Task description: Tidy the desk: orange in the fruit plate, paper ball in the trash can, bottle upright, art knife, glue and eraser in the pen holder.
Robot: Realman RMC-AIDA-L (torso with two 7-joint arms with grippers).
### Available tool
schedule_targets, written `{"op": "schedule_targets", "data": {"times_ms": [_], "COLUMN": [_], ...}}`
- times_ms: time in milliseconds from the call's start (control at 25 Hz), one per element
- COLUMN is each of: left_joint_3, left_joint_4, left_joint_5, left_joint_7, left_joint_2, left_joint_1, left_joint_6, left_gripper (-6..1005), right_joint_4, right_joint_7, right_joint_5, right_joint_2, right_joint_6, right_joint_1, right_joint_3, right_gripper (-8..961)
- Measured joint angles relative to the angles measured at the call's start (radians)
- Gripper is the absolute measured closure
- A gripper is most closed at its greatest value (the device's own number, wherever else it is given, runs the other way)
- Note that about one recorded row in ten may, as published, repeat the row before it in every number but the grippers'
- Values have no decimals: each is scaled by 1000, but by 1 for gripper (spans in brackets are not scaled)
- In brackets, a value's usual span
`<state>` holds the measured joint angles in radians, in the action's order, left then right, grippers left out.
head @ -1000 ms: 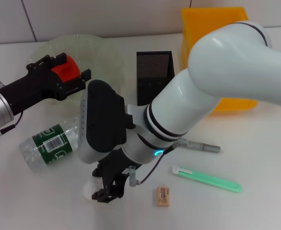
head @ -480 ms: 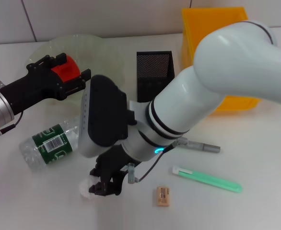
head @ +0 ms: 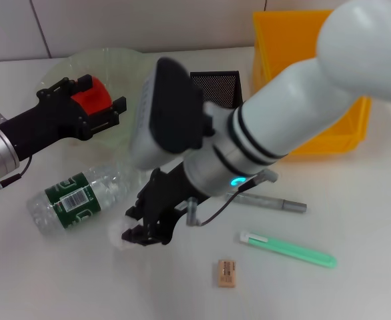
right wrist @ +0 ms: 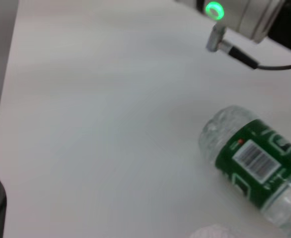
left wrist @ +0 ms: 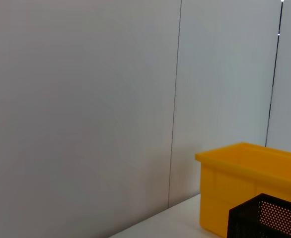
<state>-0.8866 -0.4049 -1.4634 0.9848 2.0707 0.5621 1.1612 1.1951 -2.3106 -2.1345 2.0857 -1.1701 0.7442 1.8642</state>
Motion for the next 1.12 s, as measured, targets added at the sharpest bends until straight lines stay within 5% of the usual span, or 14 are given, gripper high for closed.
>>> {"op": "schedule_targets", "data": {"times_ms": [560,1120], "left_joint_3": [0,0], "left_joint_4": [0,2], "left_joint_5": [0,0], "left_joint_7": [0,0], "left_joint_2": [-1,0], "left_joint_1": [-6,-8], "left_joint_6": [-5,-13], "left_gripper": [162,163], "right_joint_4": [225,250], "right_joint_7": [68,142], "right_joint_5": [57,107], "right_joint_2": [-3,-4], "right_joint_6": [-353,-426], "right_joint_1": [-197,-261], "right_joint_3": [-444,-773], "right_gripper": [647,646]}}
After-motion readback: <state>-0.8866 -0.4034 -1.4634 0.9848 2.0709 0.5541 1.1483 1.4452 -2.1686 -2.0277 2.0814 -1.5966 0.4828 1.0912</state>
